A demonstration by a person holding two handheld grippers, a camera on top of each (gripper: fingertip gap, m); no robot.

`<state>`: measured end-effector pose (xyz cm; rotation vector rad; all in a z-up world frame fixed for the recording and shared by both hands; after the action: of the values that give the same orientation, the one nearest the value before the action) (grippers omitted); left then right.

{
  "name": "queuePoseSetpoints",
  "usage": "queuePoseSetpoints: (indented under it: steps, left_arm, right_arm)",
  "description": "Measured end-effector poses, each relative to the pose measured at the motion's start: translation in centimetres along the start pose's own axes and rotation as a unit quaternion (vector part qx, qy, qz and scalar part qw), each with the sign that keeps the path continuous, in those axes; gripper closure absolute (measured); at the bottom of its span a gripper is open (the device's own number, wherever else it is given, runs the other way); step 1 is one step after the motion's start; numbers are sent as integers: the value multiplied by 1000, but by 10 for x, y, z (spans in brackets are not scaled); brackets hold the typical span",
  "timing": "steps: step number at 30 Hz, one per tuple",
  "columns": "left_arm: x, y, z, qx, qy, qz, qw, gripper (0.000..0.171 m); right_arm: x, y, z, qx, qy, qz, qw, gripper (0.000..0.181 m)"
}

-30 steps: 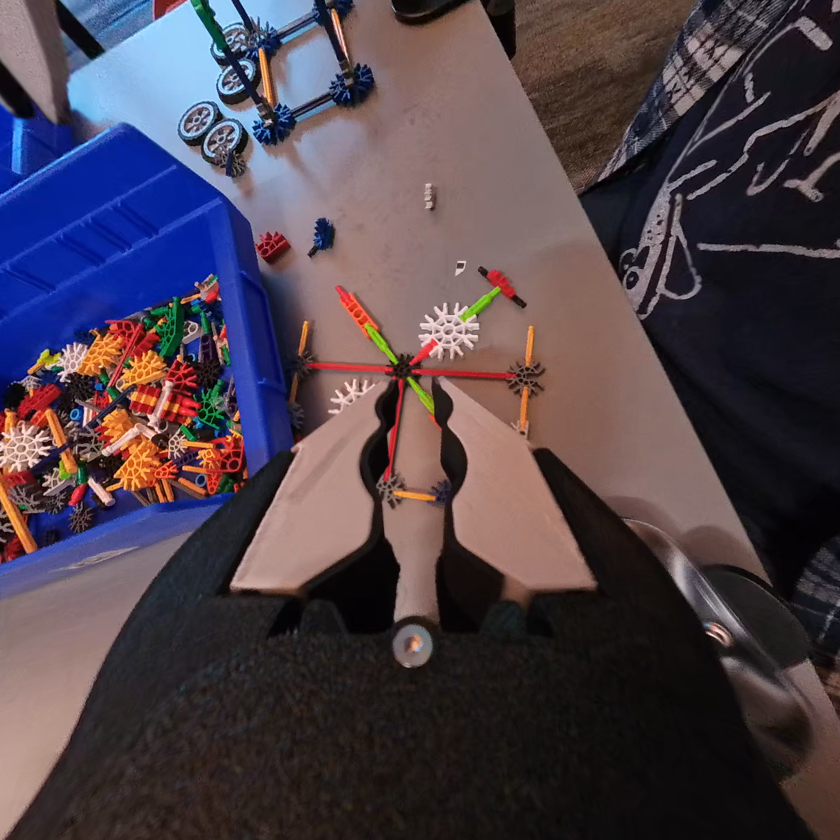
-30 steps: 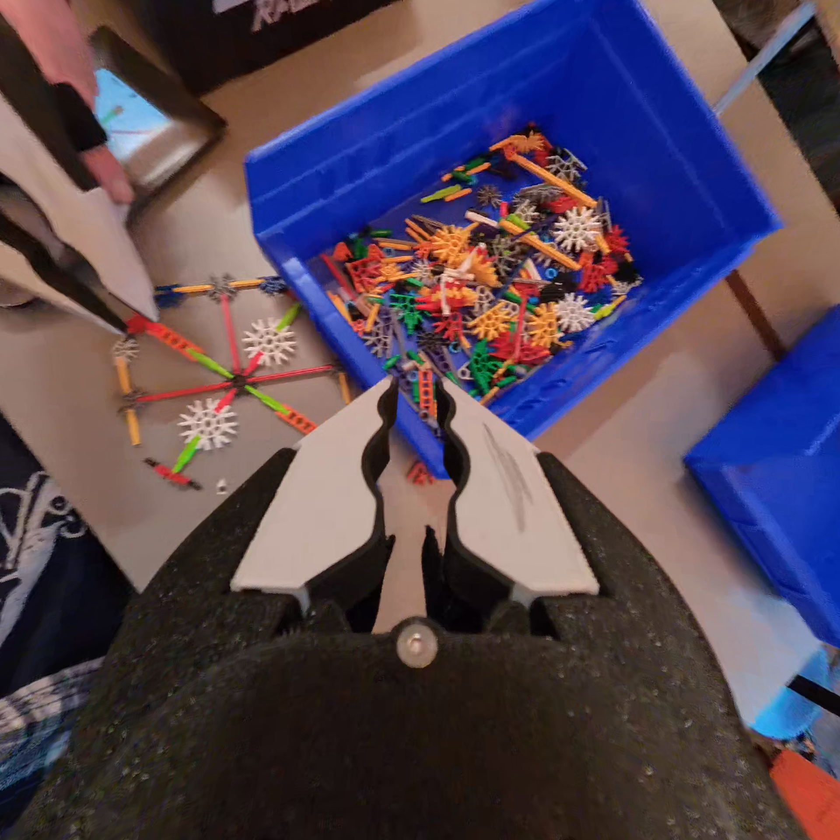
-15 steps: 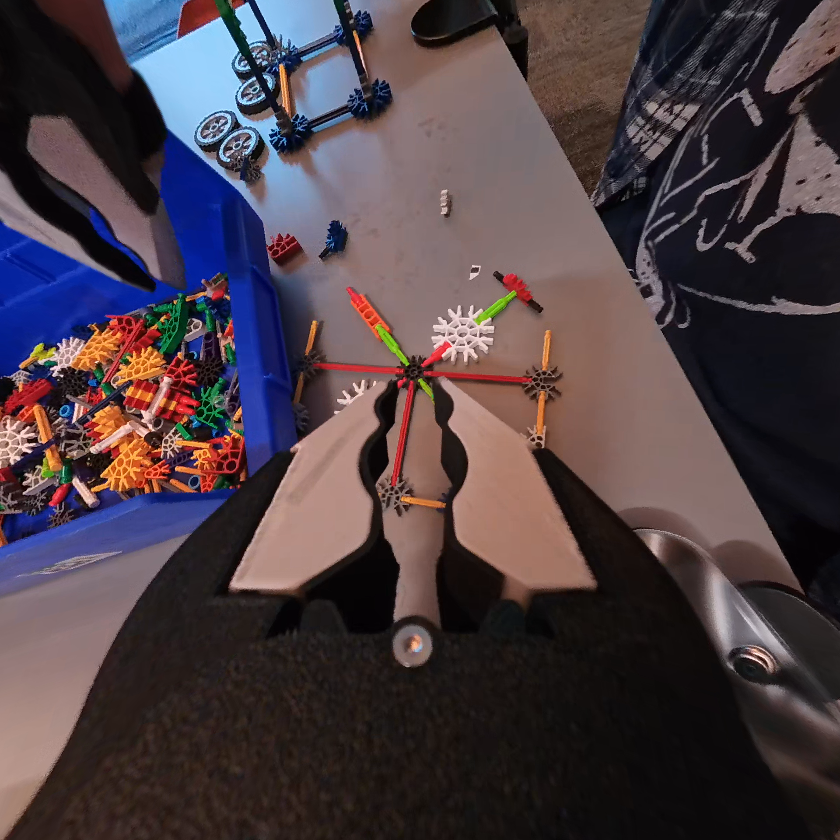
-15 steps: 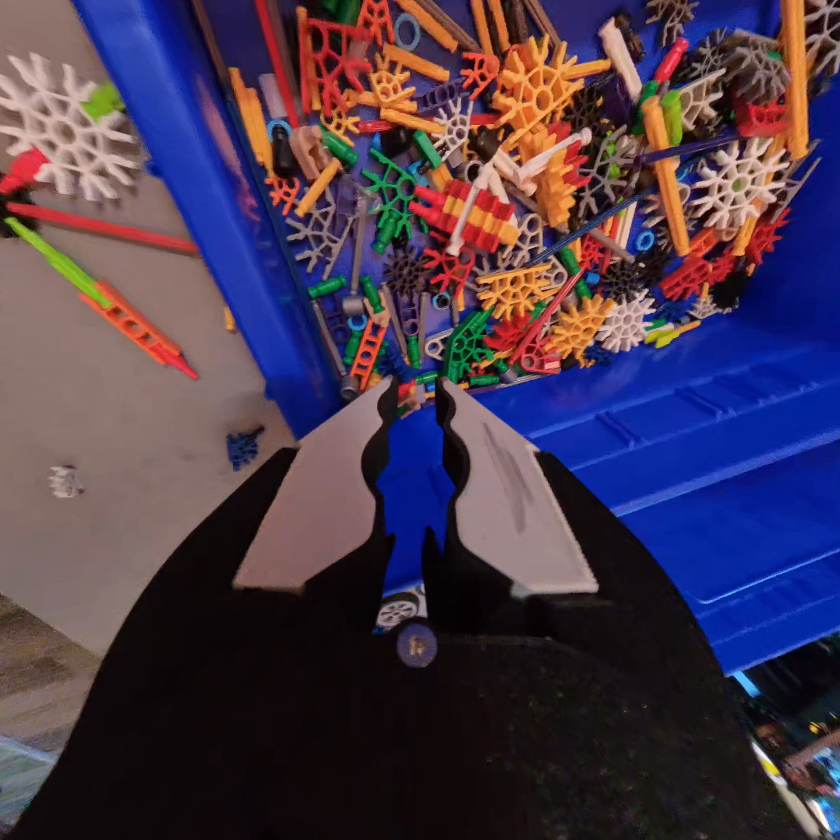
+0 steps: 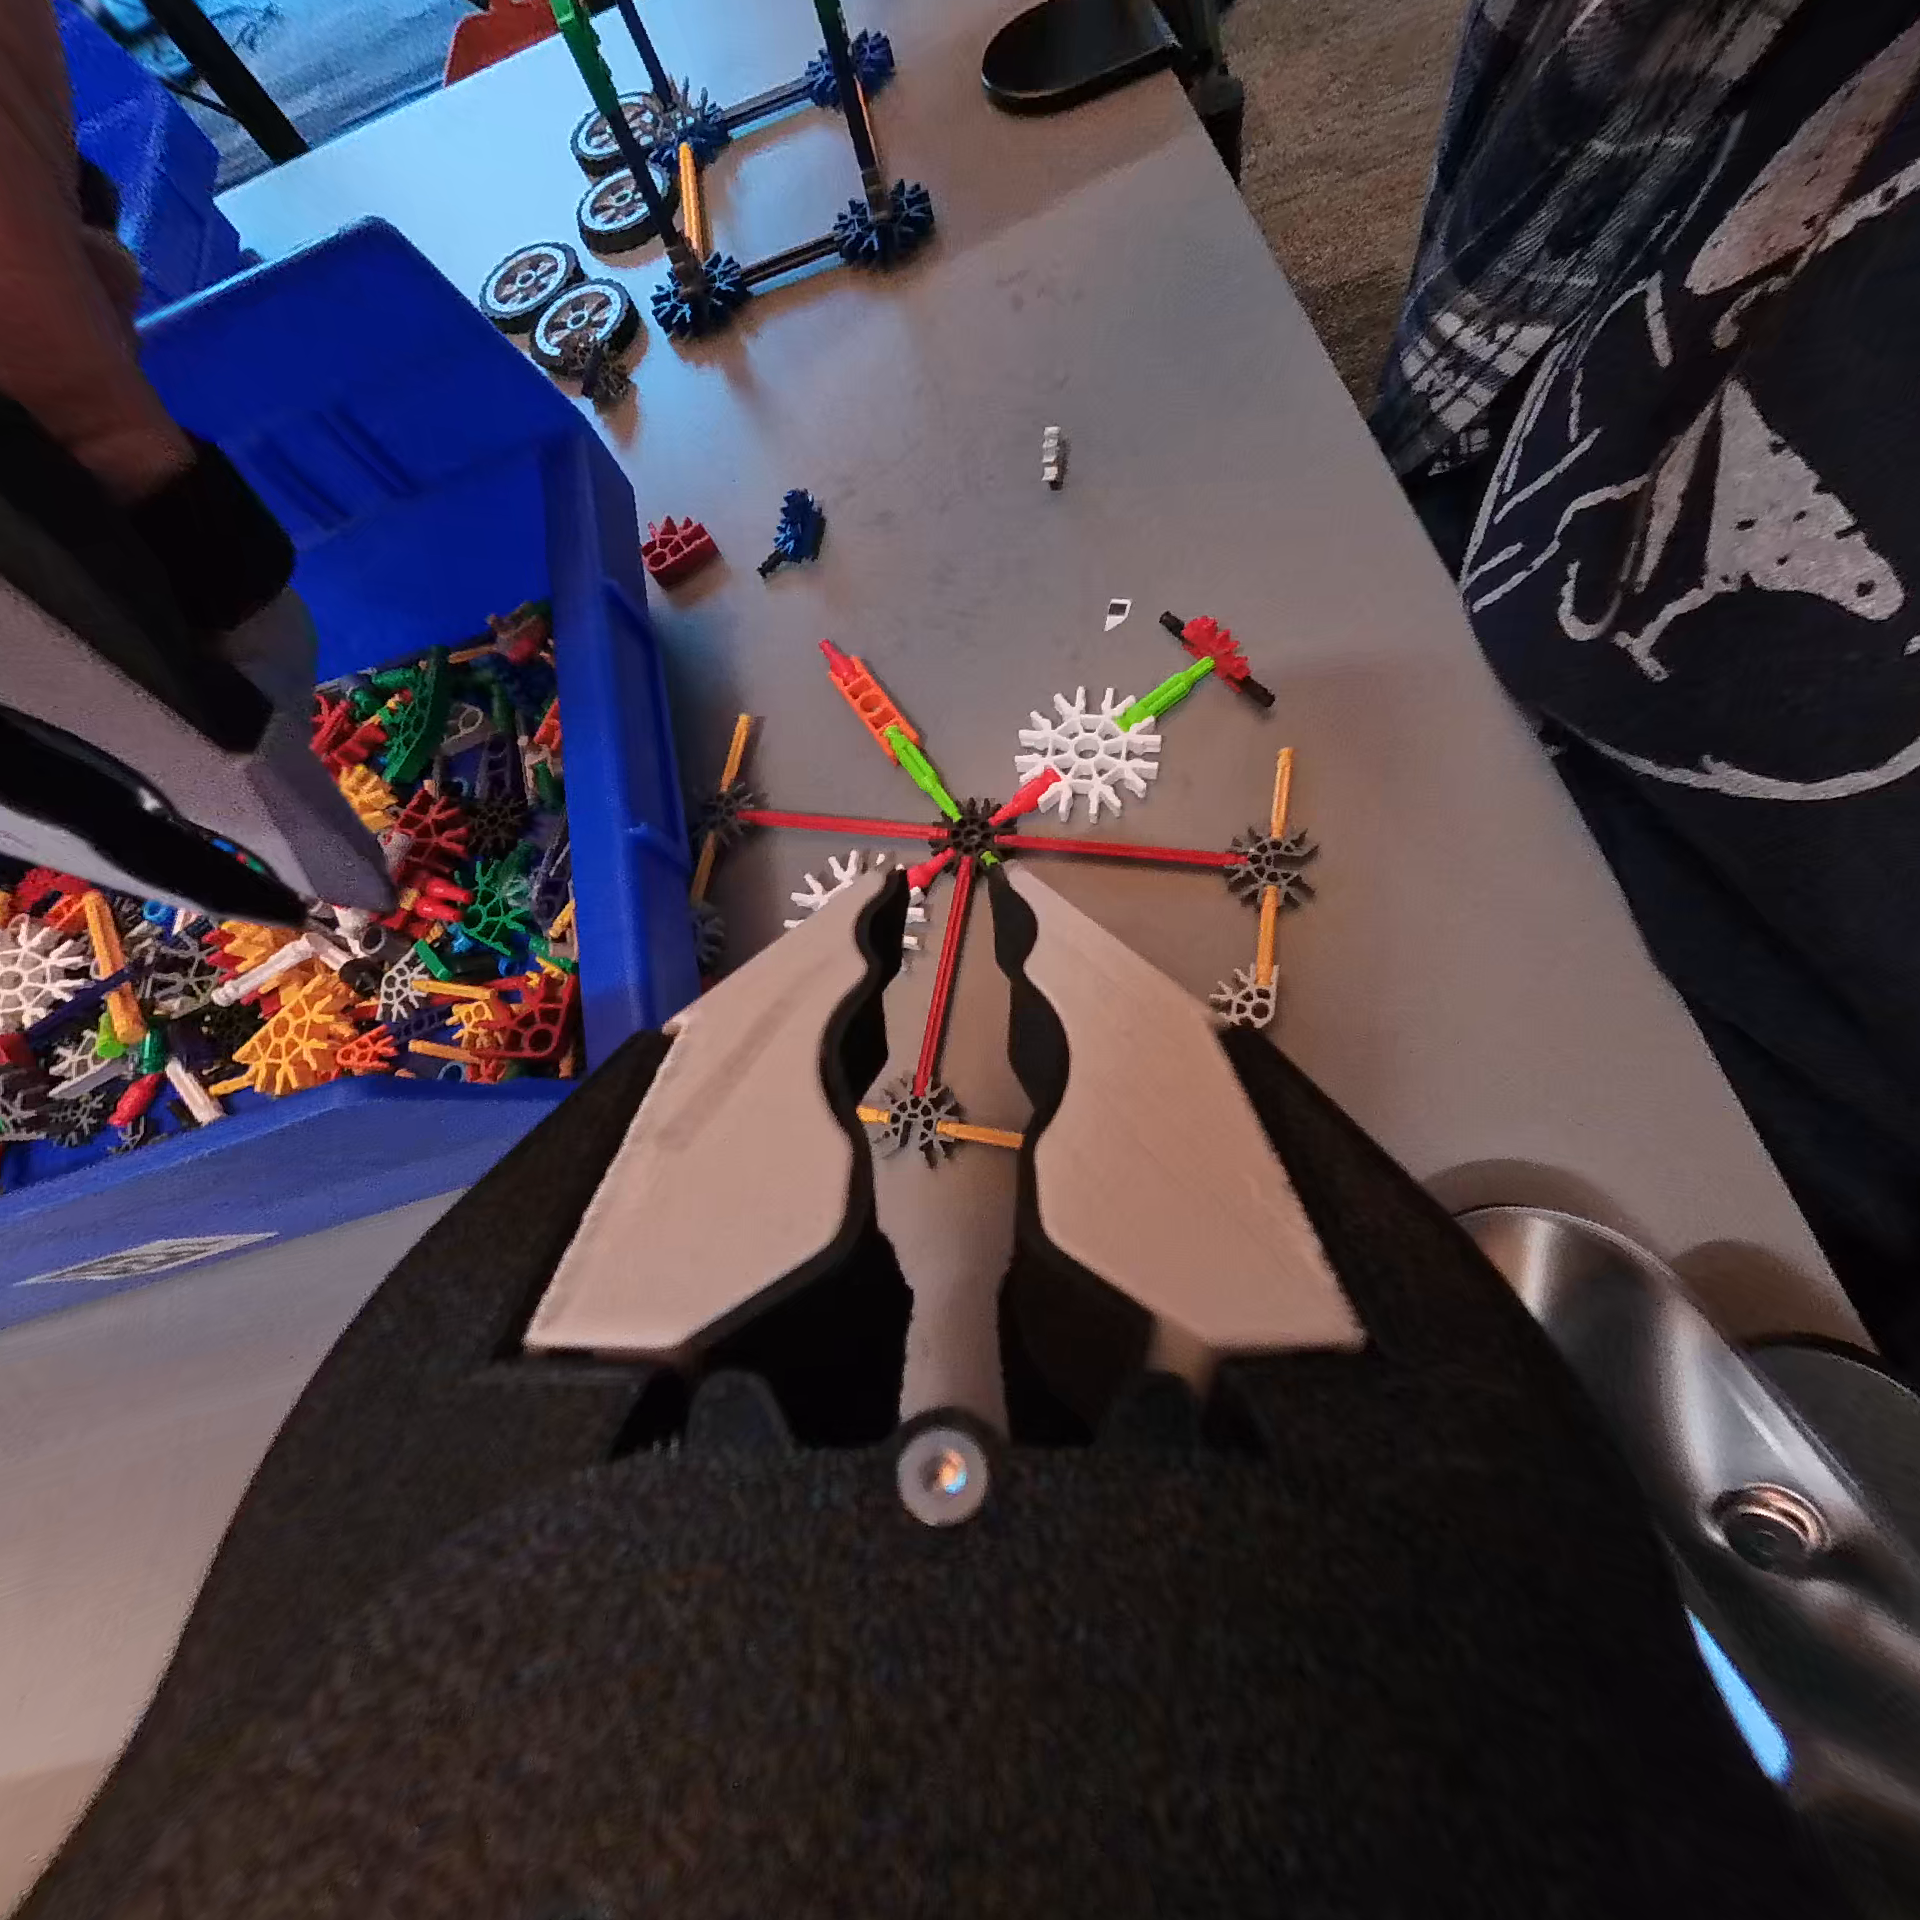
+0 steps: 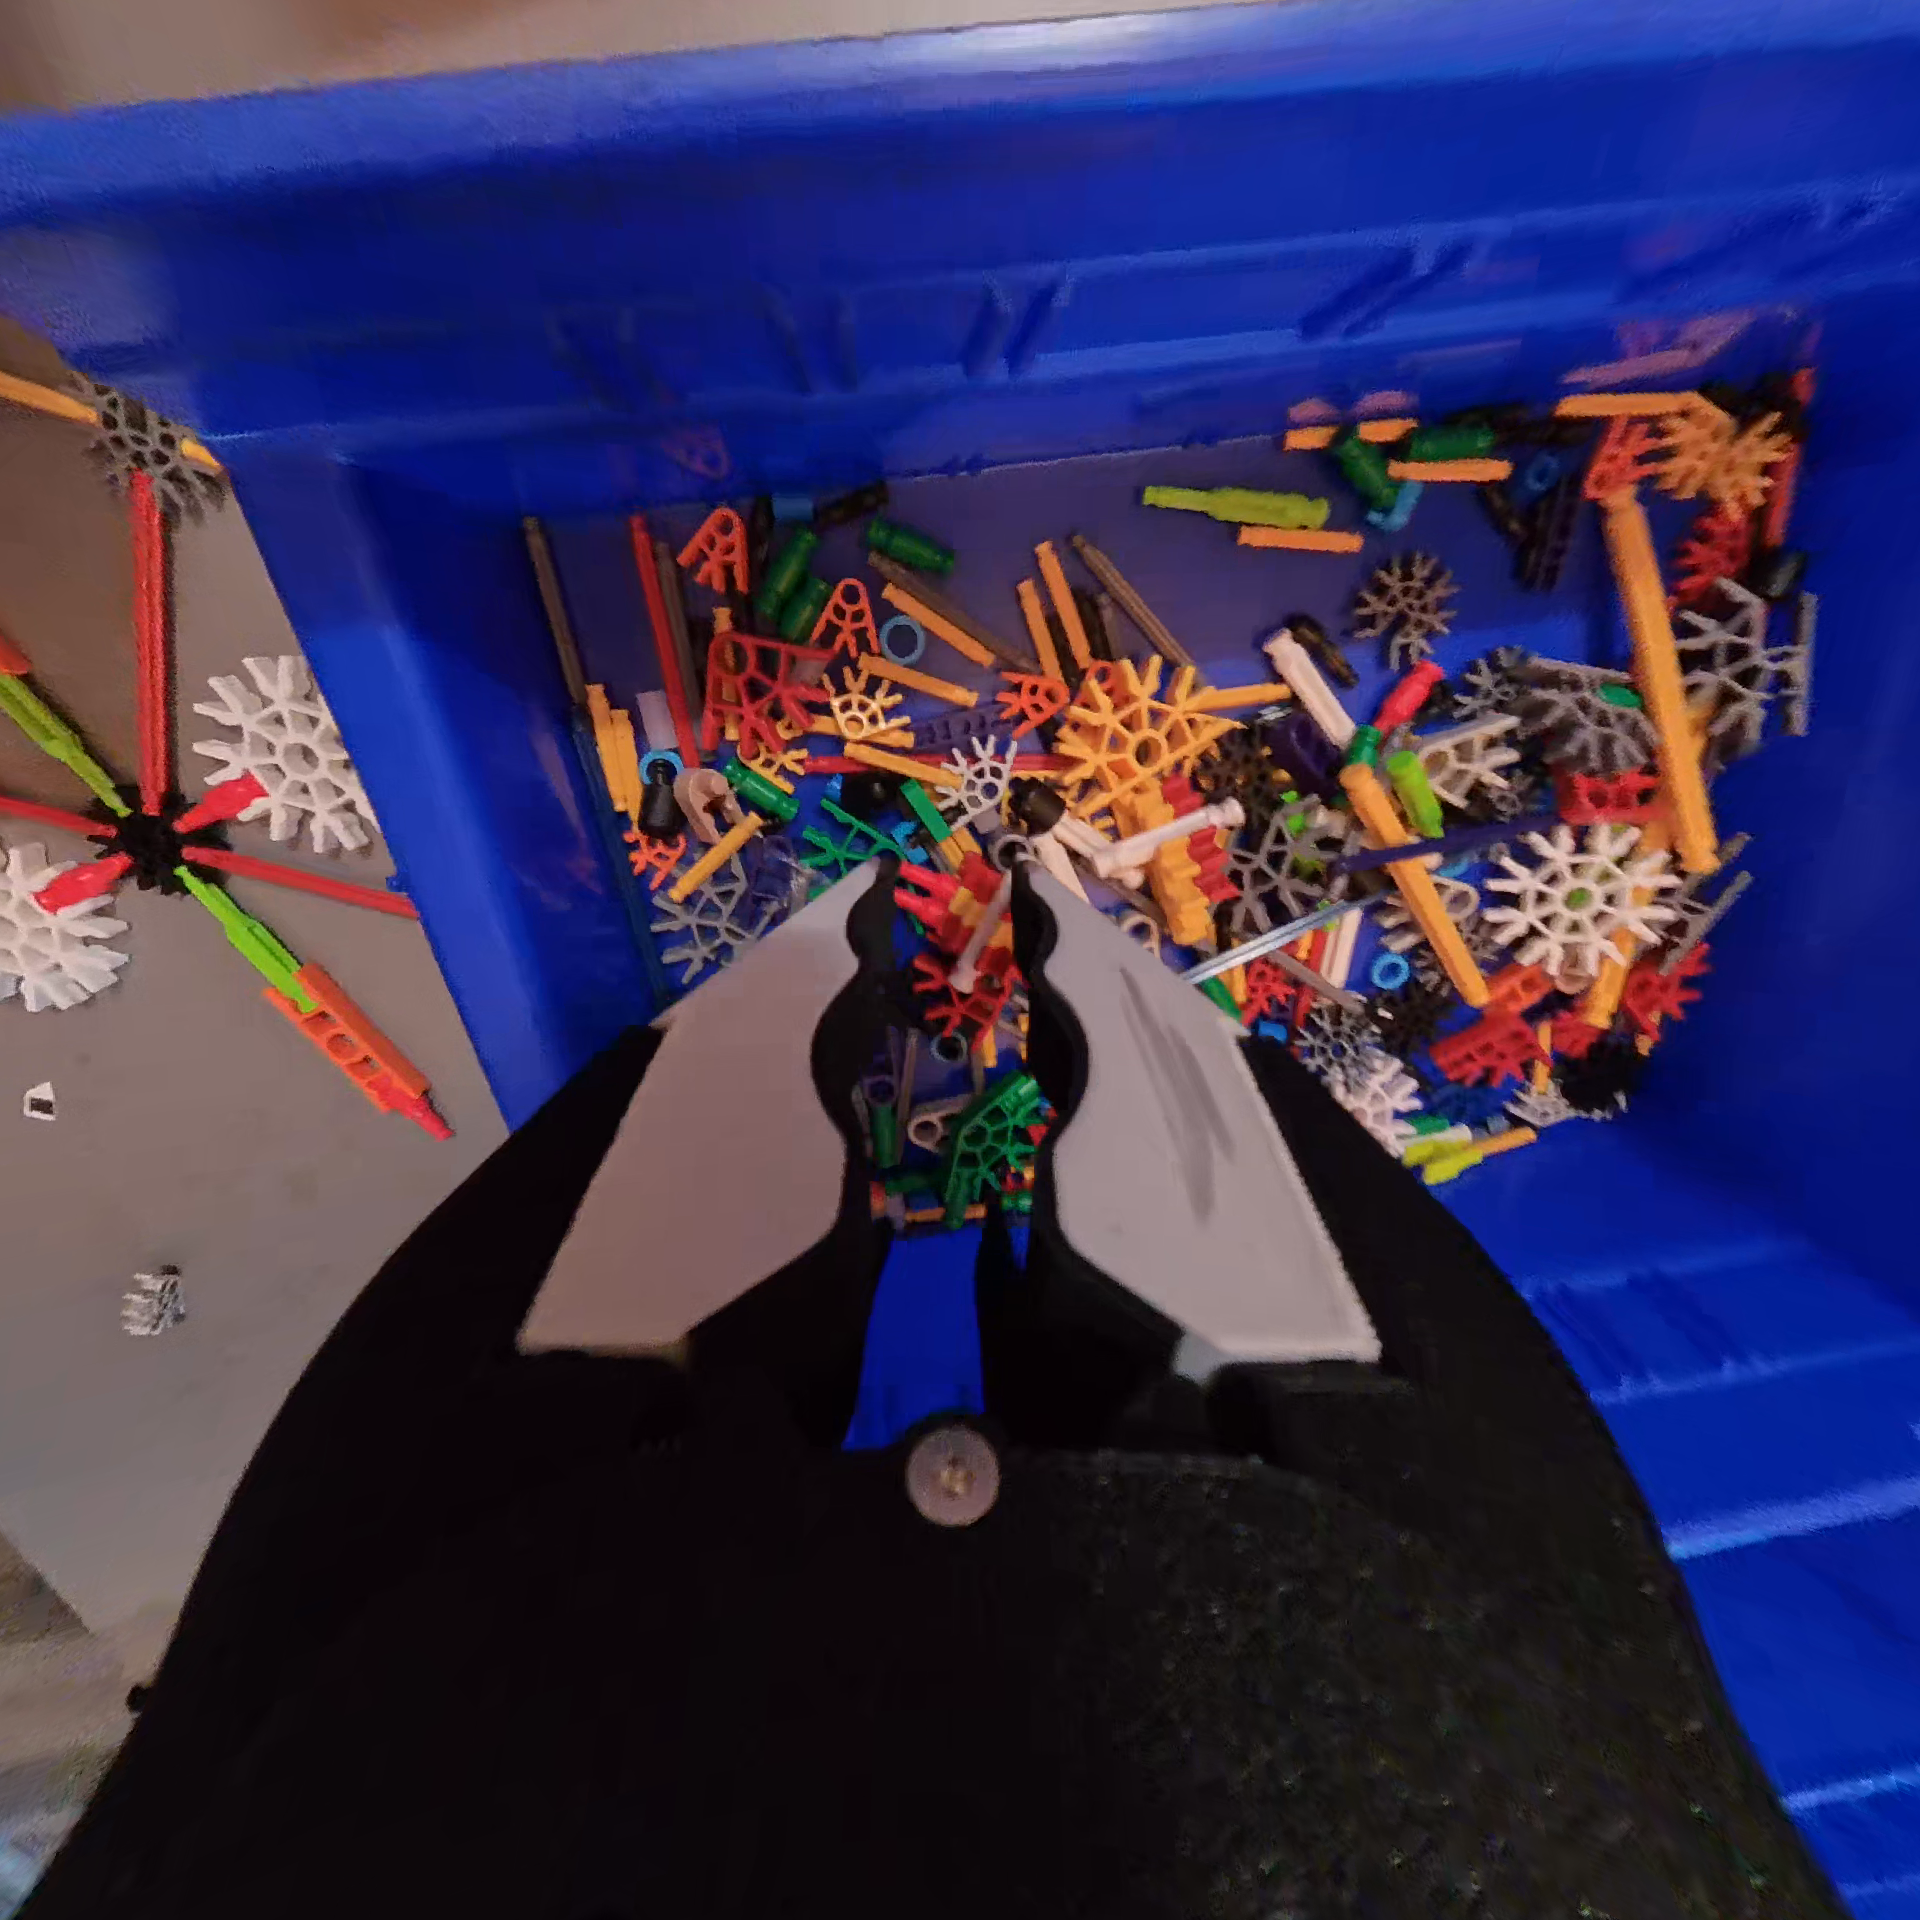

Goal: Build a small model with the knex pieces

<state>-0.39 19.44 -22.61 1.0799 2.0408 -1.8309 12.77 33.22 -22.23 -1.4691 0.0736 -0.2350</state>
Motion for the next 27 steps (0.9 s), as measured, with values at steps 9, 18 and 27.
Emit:
queuePoseSetpoints:
  steps: [9, 18, 27]
  left_arm:
    - [4, 0, -3, 4, -8, 5, 1000, 156]
    - [7, -2, -5, 1, -13, 6, 1000, 156]
    - [8, -2, -5, 5, -15, 7, 1000, 156]
  right_arm:
    - [6, 25, 14, -4, -2, -67, 998, 162]
    - [21, -12, 38, 14, 24, -17, 999, 160]
    - [-2, 5, -9, -57, -92, -3, 994, 160]
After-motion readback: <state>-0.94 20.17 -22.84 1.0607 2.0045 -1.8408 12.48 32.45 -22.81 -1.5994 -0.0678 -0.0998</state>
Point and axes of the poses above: each gripper's, where its closed fingertips meet, y out along the fingers, x out of its underside, z = x × y across the jaws, the point moved 7 cm from there along -y, back along the fingers, and after that the axes turned 15 degrees about -z, right-handed, at the moved point
